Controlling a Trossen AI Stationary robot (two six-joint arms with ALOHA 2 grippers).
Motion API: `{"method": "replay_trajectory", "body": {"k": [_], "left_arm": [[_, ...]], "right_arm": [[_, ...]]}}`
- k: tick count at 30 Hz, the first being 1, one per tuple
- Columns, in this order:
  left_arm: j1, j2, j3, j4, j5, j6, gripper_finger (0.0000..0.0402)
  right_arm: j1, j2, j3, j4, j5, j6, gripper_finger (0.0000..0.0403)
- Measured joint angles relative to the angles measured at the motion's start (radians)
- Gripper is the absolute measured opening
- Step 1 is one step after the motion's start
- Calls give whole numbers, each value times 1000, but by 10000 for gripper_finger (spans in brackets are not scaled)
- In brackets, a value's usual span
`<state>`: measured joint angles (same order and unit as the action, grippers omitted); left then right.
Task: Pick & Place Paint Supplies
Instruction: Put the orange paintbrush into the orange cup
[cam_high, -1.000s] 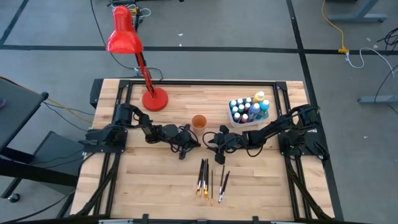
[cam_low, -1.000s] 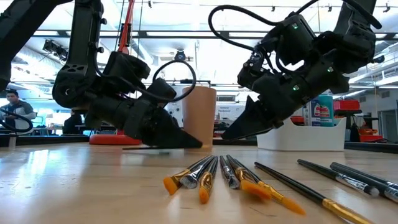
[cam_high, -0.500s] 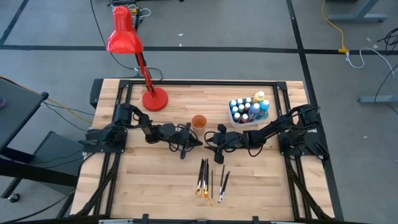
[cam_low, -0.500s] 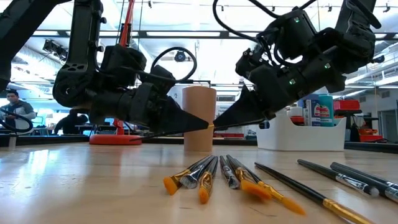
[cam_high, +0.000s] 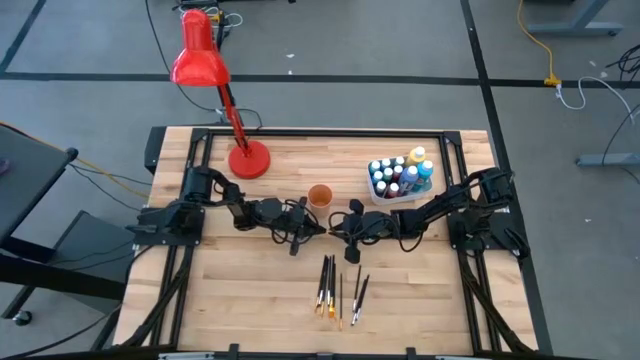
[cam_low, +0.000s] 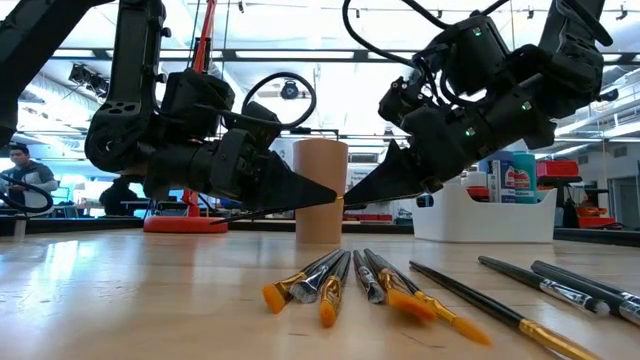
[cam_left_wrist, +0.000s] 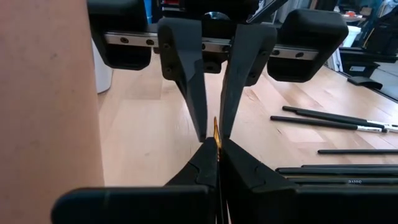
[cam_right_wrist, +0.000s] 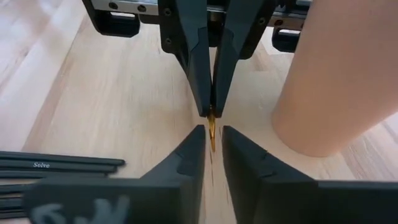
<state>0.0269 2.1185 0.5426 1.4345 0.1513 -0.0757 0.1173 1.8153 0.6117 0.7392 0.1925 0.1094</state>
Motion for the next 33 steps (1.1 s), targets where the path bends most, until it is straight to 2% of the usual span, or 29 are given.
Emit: {"method": "replay_trajectory", "body": {"k": [7, 14, 21, 26, 30, 33], "left_arm": [[-1, 0, 0, 0, 25, -19, 18], [-2, 0, 0, 0, 18, -36, 79], [-2, 0, 0, 0, 18, -49, 101], [-2, 0, 0, -2, 18, -66, 108], [-2, -3, 1, 0, 20, -66, 109], [-2, -3, 1, -3, 25, -65, 109]], "right_arm": [[0, 0, 0, 21, -6, -36, 6], [0, 0, 0, 22, -36, -41, 3], [0, -15, 0, -41, -76, -14, 1], [0, -96, 0, -178, -79, 14, 1], [7, -213, 0, -251, -82, 13, 1], [19, -329, 1, -361, -141, 8, 0]]}}
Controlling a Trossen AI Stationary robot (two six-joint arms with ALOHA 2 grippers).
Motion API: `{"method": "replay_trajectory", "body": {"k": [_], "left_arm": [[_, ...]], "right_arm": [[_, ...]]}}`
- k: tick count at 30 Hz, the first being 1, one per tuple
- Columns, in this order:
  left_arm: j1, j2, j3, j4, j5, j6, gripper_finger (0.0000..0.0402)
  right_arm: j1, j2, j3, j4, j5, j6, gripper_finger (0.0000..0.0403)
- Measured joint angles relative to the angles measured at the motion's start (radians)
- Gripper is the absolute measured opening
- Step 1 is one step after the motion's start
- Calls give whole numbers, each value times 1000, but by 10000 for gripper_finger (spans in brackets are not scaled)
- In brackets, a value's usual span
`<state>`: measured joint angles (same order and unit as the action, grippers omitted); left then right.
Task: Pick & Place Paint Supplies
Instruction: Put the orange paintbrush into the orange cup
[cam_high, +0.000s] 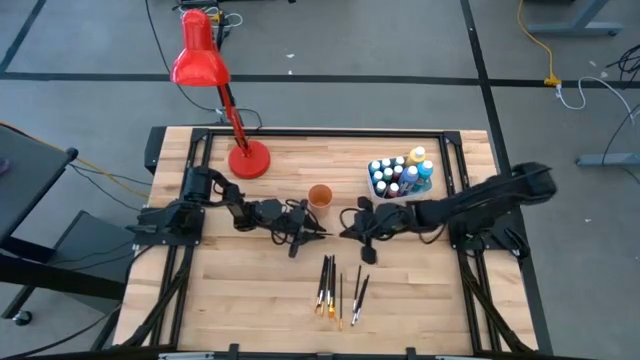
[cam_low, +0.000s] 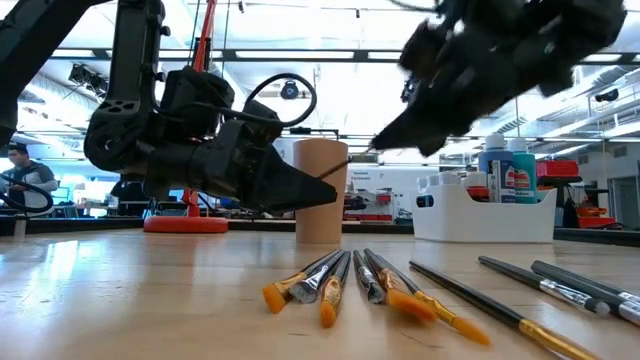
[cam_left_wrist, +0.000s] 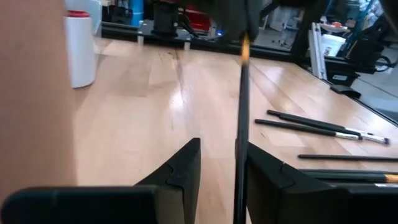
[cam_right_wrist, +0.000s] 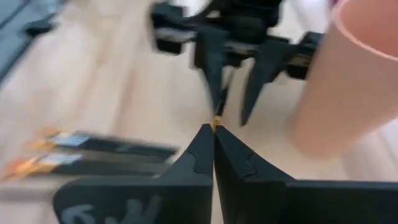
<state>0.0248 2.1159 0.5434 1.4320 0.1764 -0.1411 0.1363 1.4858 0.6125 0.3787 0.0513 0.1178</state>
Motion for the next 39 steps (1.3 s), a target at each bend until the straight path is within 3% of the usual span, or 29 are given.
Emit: {"method": "replay_trajectory", "body": {"k": [3, 7, 12, 16, 21, 27, 31, 39], "left_arm": [[-1, 0, 0, -4, 1, 1, 109], [1, 0, 0, -5, -4, 1, 109], [1, 0, 0, -7, -10, 1, 109], [1, 0, 0, -7, -10, 2, 109], [1, 1, 0, -7, -9, 2, 109], [1, 1, 0, -6, -9, 17, 109], [1, 1, 9, -6, -7, 10, 109], [-3, 2, 16, -20, 5, 2, 109]], "right_arm": [[9, -131, 0, -154, -80, -10, 0], [11, -301, 18, -337, -81, -47, 0], [13, -453, 109, -476, -11, -211, 0], [11, -485, 240, -631, 106, -343, 0], [5, -392, 507, -1013, 202, -364, 0], [-53, -193, 820, -1331, 201, -364, 0], [-107, -63, 907, -1387, 178, -375, 0], [-178, 118, 918, -1368, 61, -436, 0]]}}
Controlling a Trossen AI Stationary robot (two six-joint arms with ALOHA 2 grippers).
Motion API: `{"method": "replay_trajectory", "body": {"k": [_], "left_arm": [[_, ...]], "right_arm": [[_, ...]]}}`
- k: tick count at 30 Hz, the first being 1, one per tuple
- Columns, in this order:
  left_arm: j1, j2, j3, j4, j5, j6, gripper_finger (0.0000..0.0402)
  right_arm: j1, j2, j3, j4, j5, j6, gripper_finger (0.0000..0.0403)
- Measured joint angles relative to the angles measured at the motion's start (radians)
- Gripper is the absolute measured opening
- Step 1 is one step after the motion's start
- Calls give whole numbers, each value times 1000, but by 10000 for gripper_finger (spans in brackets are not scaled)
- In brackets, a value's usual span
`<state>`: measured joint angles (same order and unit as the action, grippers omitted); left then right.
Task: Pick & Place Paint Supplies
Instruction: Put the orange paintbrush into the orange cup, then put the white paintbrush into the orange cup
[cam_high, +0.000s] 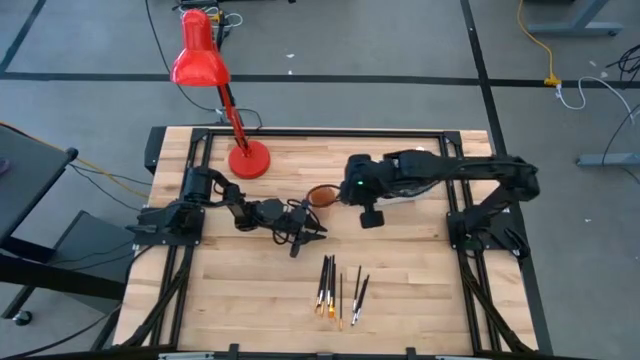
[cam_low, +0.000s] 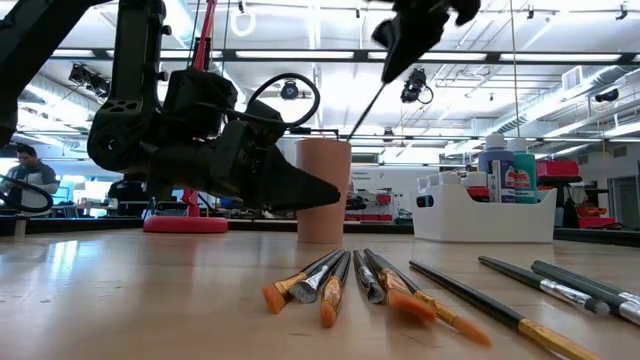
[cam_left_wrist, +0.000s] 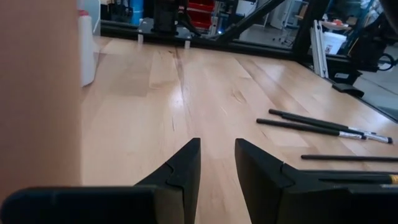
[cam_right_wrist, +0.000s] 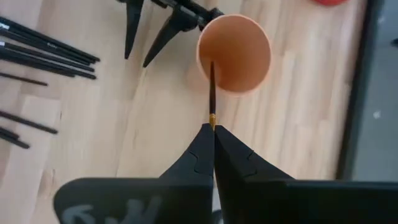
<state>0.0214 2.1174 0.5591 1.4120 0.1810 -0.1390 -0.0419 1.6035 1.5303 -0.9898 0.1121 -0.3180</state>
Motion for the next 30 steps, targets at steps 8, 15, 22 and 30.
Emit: {"method": "replay_trajectory", "body": {"k": [8, 15, 22, 30], "left_arm": [[0, 0, 0, -17, -3, 0, 109], [0, 0, 0, -28, -3, 0, 109], [0, 0, 0, -34, -3, 0, 109], [0, 0, 0, -37, -3, 0, 109]], "right_arm": [[-49, 83, 0, 73, 31, 10, 18], [-62, 98, 0, 129, 29, 10, 39], [-57, 98, 0, 137, 27, 59, 77], [12, 98, 0, 177, 26, 222, 123]]}}
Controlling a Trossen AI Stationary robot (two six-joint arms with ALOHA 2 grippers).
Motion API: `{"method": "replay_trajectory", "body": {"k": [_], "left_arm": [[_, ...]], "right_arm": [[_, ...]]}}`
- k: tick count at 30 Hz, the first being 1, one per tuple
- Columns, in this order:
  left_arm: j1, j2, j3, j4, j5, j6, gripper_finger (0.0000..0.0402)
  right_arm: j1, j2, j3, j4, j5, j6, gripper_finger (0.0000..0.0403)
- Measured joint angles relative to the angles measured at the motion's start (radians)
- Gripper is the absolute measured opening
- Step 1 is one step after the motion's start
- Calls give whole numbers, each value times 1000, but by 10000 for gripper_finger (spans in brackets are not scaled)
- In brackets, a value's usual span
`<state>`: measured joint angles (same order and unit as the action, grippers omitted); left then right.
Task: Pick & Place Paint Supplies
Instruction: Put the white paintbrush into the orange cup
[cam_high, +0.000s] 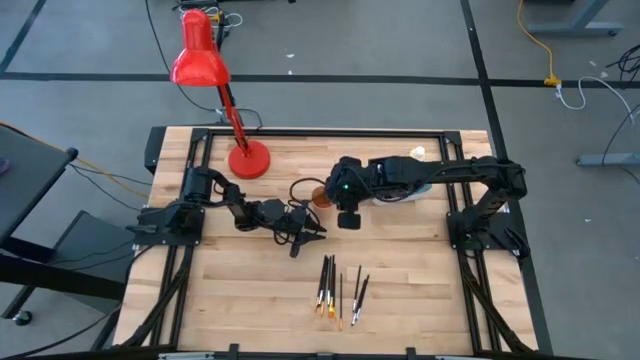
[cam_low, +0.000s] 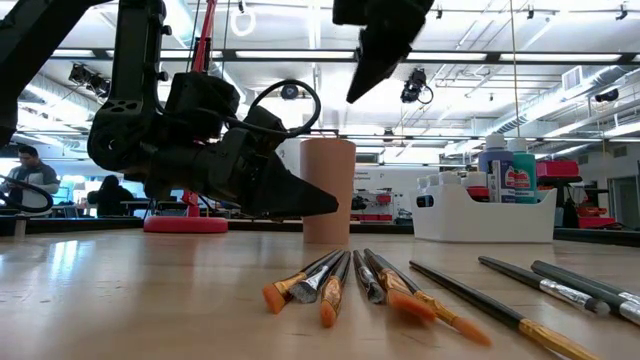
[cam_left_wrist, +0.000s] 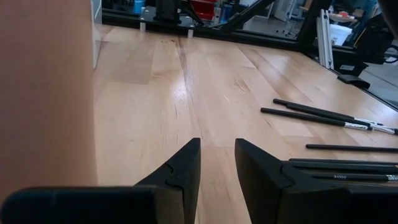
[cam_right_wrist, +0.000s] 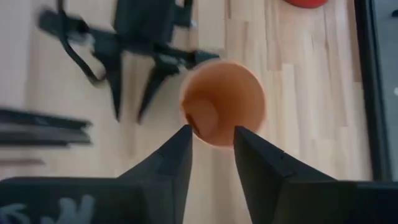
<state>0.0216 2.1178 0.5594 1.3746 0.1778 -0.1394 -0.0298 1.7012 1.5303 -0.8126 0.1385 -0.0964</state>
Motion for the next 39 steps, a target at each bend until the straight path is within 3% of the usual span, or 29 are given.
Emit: {"method": "replay_trajectory", "body": {"k": [9, 14, 17, 21, 28, 30, 33, 37, 39], "left_arm": [[-22, 0, 1, 46, 101, 74, 109], [-61, 0, 1, 55, 107, 121, 109], [-76, 0, 1, 54, 99, 118, 109], [-91, 0, 1, 54, 97, 100, 109], [-106, 0, 1, 53, 66, 92, 109], [-113, 0, 1, 53, 59, 91, 109], [-125, 0, 1, 53, 59, 91, 109], [-142, 0, 1, 53, 59, 96, 109], [-148, 0, 1, 52, 59, 103, 109]], "right_arm": [[150, 0, 0, -33, 34, 182, 146], [262, 0, 0, -92, 122, 293, 146], [321, -1, -8, -119, 114, 319, 146], [387, -2, -33, -112, -11, 239, 146], [459, -2, -219, 95, -460, 62, 146], [469, -2, -301, 203, -533, 9, 146], [472, -1, -407, 396, -502, -53, 146], [465, -1, -523, 586, -310, -128, 146], [455, -1, -567, 631, -270, -167, 146]]}}
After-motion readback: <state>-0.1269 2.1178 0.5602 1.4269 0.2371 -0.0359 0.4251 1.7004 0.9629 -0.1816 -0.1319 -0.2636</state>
